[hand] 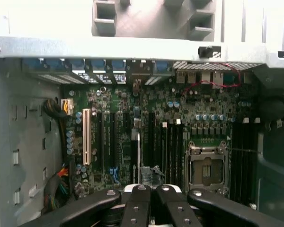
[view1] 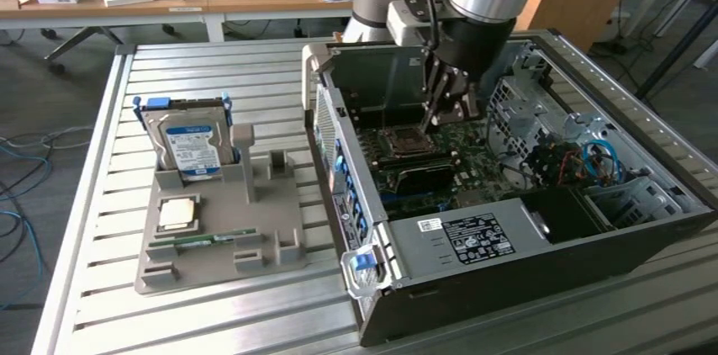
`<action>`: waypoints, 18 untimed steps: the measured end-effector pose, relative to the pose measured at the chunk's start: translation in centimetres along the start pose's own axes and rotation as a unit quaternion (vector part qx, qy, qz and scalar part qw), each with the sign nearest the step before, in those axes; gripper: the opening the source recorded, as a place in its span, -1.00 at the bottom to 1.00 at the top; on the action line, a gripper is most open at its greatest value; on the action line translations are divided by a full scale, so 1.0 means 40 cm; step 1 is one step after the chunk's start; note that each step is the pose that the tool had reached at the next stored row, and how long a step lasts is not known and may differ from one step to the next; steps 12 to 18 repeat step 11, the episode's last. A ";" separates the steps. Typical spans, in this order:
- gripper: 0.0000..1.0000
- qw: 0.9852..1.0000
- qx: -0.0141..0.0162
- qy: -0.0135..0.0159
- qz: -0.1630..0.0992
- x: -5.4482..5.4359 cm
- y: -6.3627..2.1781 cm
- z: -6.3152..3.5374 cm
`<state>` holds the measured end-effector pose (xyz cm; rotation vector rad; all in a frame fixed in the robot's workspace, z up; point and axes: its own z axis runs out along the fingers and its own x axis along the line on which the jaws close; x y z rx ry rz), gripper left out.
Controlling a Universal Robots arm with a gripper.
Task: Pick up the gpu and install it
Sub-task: 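Press down on the gpu until it lock into place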
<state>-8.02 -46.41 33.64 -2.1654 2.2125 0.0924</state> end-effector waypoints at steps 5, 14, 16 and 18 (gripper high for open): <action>-0.79 1.000 0.000 0.000 0.000 0.000 -0.014 0.000; -0.79 1.000 0.000 0.000 0.000 0.000 -0.014 0.000; -0.79 1.000 0.000 0.000 0.000 0.000 -0.014 0.000; -0.79 1.000 0.000 0.000 0.000 0.000 -0.014 0.000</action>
